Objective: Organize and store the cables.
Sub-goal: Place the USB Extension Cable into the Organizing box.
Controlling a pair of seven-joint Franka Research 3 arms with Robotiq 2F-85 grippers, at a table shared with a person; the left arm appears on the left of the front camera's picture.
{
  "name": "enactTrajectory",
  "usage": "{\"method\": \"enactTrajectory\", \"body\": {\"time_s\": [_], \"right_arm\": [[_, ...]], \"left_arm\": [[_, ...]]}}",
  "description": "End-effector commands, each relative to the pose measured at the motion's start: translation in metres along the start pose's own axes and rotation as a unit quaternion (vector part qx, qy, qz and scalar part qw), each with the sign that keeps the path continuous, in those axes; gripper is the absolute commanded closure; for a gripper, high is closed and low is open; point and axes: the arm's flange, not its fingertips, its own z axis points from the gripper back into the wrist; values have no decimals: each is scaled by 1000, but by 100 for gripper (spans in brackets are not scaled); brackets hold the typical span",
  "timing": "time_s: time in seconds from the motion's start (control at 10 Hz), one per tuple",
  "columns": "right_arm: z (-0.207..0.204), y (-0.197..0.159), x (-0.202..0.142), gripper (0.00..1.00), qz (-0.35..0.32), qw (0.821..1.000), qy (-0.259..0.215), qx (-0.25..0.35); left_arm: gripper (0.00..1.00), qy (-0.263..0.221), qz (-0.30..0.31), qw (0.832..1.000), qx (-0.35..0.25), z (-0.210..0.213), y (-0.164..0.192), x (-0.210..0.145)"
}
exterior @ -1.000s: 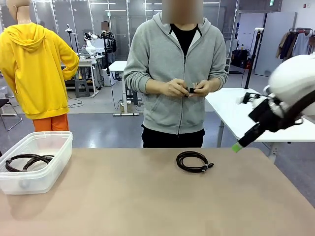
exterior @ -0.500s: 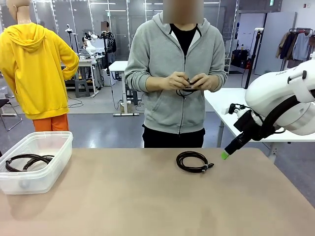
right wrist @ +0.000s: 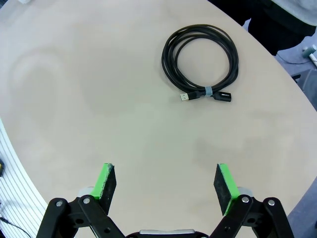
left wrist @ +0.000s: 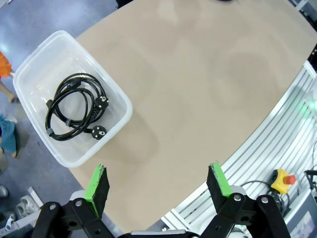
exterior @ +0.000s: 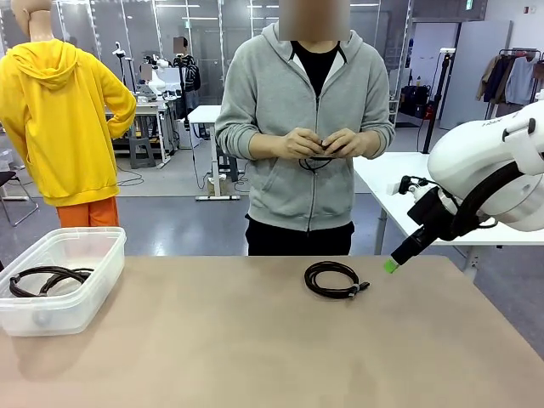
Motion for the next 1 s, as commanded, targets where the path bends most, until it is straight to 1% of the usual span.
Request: {"method": "enactTrajectory", "body": {"time_s": [0.0,0.1,0.2,0.3,0.5,0.6,0.8,0.9], "right_arm": [[0,-1,0,0,-1,1000,0,0],[-7,-4,5,0,-9,1000,3,14],[-18,-12,16,0,-43,999,17,5],[-29,-15,26,0,-48,998,42,-17],[-47,-20,47,0,-49,997,65,-17],[-60,-24,56,0,-57,995,78,-28],[-81,-28,66,0,-59,993,92,-41],[-87,-29,68,0,-58,993,88,-48]], "left_arm": [[0,4,0,1000,4,0,-1,0],[0,4,0,1000,4,0,-1,0],[0,4,0,1000,4,0,-1,0],[0,4,0,1000,4,0,-1,0],[0,4,0,1000,4,0,-1,0],[0,4,0,1000,4,0,-1,0],[0,4,0,1000,4,0,-1,0],[0,4,0,1000,4,0,-1,0]]}}
